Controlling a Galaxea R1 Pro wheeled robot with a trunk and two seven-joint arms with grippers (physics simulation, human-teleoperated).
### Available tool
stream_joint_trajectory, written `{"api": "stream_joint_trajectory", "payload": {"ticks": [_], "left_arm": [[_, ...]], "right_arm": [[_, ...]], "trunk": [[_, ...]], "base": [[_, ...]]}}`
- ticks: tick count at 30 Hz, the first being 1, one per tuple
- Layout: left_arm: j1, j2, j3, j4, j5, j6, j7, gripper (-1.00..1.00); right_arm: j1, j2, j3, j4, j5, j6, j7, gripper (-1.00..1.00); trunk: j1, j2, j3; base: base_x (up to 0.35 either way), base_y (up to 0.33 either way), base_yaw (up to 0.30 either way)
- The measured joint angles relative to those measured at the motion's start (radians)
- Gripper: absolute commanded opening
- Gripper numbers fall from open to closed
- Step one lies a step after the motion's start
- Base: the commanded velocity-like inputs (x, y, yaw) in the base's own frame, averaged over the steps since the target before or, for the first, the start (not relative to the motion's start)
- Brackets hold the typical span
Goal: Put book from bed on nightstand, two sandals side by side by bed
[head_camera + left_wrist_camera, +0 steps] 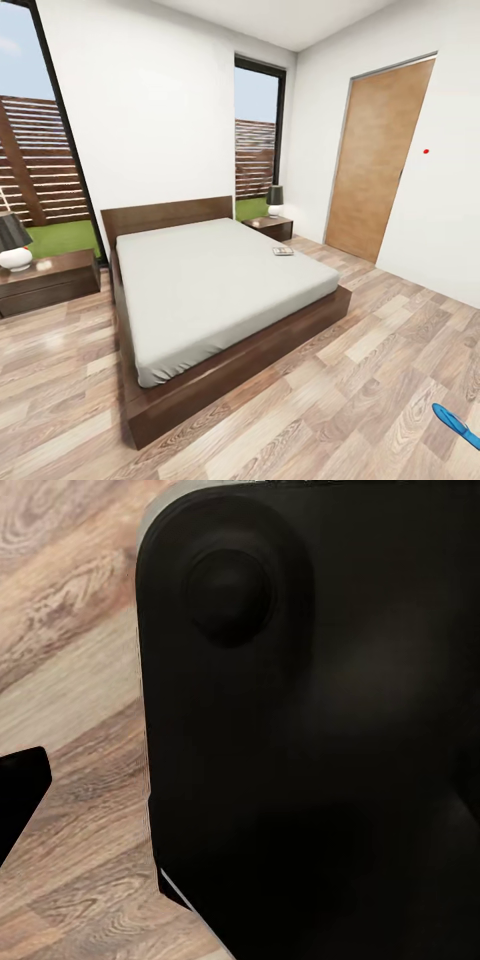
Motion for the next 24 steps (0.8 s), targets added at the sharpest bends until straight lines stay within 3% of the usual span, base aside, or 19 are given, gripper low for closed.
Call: {"api": "stream_joint_trajectory", "payload": {"ticks": [8,24], "left_arm": [[0.000,0.000,0.000,-0.001,0.000,0.000,0.000,1.00],[0.000,0.000,0.001,-0.001,0.000,0.000,0.000,1.00]], "right_arm": [[0.000,0.000,-0.003,0.000,-0.001,-0.001,0.003,1.00],[0.000,0.000,-0.003,0.000,-0.001,-0.001,0.003,1.00]], "trunk": [[0.000,0.000,0.000],[0.000,0.000,0.000]], "base": [[0.155,-0.140,-0.066],[0.157,-0.141,-0.160]]}}
